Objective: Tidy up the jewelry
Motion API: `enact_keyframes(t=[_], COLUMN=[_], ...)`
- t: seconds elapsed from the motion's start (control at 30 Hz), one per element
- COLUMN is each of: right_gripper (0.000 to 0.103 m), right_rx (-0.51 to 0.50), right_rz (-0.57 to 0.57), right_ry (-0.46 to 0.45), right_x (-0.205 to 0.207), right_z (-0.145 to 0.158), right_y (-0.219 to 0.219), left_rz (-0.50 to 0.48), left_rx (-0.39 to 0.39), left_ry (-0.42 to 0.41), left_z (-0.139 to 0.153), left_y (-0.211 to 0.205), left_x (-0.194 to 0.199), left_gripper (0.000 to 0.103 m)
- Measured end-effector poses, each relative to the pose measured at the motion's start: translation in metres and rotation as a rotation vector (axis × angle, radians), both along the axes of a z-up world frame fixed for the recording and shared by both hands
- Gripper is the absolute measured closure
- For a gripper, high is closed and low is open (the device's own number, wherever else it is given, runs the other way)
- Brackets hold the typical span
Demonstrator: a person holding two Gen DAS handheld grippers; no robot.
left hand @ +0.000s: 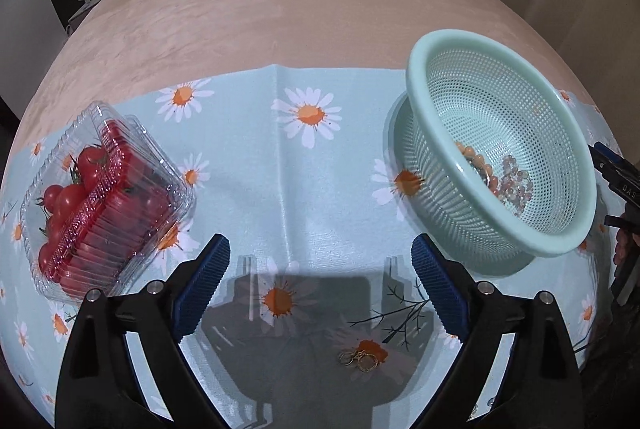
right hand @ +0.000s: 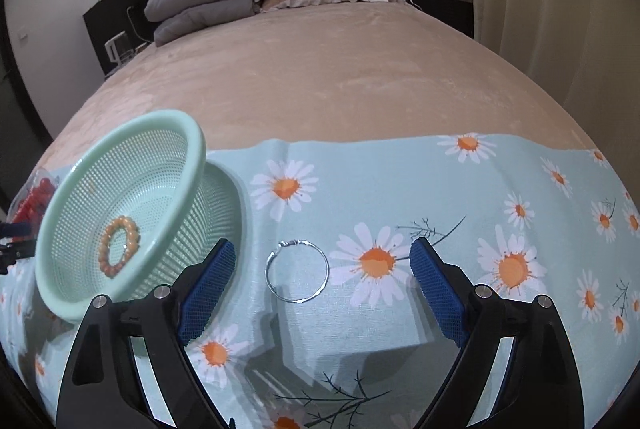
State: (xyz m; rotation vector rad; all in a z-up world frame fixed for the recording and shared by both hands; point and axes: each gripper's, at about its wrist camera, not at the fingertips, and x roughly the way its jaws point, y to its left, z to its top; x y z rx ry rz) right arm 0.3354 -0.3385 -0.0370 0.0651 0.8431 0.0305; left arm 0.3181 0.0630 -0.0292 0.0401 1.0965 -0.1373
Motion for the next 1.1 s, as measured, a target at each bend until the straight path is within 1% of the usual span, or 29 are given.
enact_keyframes(t=[0.1,0.13,0.17,0.2,0.23,0.3,0.33,0.37,0.43,0.57,0.73,0.9,1.0,1.1], right_gripper=[0.02,0.026,0.039,0.045,0.048,0.069,0.092,0.1,0.1,0.101,0.101,0.101,0.101,0.101], right_rx=[-0.027,-0.043,-0.057,-0.07,-0.069,-0.064,-0.06,-0.062,-0.084,-0.029,-0.022,-0.026,-0.047,-0.069], right_rz=[-0.013,-0.027,-0.038,-0.041,-0.038,-0.015,0.002,0.018,0.048,0.062,0.081,0.112,0.161,0.232], right_ry=[0.025,0.034,0.055,0.062,0.05,0.047,0.054,0.064,0.072,0.076,0.049,-0.047,-0.099,-0.118], right_x=[0.002,0.004,0.006,0.008,0.007,0.006,0.007,0.007,0.006,0.0,-0.012,-0.023,-0.025,-0.026], right_z=[-0.014,-0.02,-0.026,-0.031,-0.032,-0.031,-0.031,-0.031,-0.029,-0.023,-0.005,0.04,0.07,0.091], right_y=[-0.001,-0.002,-0.003,-0.004,-0.005,-0.004,-0.003,-0.001,0.004,0.003,0.005,0.012,0.026,0.044], left_rz=[0.004,0.004,0.003,0.002,0.0,-0.008,-0.013,-0.015,-0.021,-0.033,-0.033,-0.043,-0.057,-0.072], left_rx=[0.005,0.007,0.009,0.013,0.018,0.019,0.02,0.022,0.018,0.024,0.024,0.022,0.033,0.034], left_ry=[0.016,0.018,0.022,0.027,0.029,0.032,0.034,0.034,0.032,0.027,0.014,-0.008,-0.026,-0.04], left_z=[-0.008,-0.01,-0.012,-0.014,-0.015,-0.017,-0.018,-0.019,-0.019,-0.016,-0.009,0.004,0.015,0.025], left_y=[0.002,0.001,0.001,0.0,-0.001,-0.003,-0.004,-0.006,-0.009,-0.014,-0.017,-0.024,-0.031,-0.042], left_x=[0.0,-0.001,0.0,0.0,0.0,0.0,-0.001,-0.001,-0.003,-0.004,-0.008,-0.01,-0.008,-0.005], left_gripper=[0.012,0.012,0.012,0.012,0.012,0.012,0.012,0.012,0.012,0.012,0.012,0.012,0.012,0.013])
